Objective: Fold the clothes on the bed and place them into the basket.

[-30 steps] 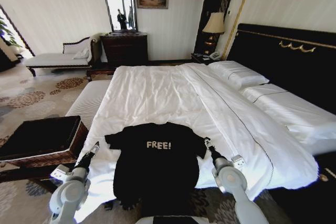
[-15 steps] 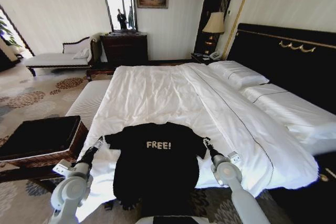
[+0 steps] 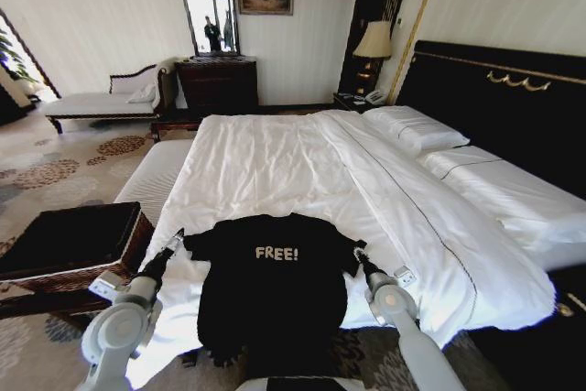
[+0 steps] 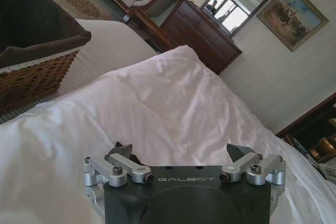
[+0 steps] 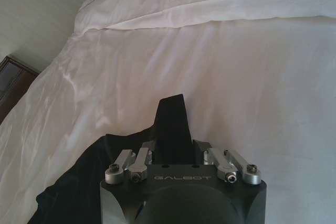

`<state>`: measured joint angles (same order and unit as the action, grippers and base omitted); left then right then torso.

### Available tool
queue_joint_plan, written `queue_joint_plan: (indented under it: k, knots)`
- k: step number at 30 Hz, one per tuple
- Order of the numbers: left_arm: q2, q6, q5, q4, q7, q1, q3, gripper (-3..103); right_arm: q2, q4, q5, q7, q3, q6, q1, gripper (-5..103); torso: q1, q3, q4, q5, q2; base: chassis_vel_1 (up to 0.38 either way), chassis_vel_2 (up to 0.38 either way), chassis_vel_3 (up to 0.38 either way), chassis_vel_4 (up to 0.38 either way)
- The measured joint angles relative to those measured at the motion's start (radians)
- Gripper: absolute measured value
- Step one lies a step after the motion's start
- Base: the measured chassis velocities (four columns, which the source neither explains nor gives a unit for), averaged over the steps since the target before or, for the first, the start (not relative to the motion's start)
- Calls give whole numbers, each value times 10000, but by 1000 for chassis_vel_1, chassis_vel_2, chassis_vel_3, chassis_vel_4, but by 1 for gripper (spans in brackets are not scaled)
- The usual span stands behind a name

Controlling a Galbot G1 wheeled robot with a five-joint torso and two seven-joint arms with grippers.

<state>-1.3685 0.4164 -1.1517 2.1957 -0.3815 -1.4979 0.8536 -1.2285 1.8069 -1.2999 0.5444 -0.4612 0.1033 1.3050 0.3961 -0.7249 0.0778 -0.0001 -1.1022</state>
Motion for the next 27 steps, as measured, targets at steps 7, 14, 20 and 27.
queue_joint_plan:
  k: [7,14,20,27]
  knots:
    - [-2,-32,24,-111,-6,13,-5,100,-23,-69,124,-37,38,-4,-9,19,0,0,0,0,0,0,0,0,0]
    - [19,-70,57,-279,-13,31,-8,100,-151,131,155,-23,51,-29,126,0,0,0,1,0,0,0,0,0,0]
    - [20,-91,69,-343,-23,47,-11,100,-177,425,166,5,47,-50,273,0,0,1,1,0,0,0,0,0,0]
    - [20,-110,79,-419,-31,62,0,100,-161,693,165,-20,94,-186,228,0,0,1,1,0,0,0,0,0,0]
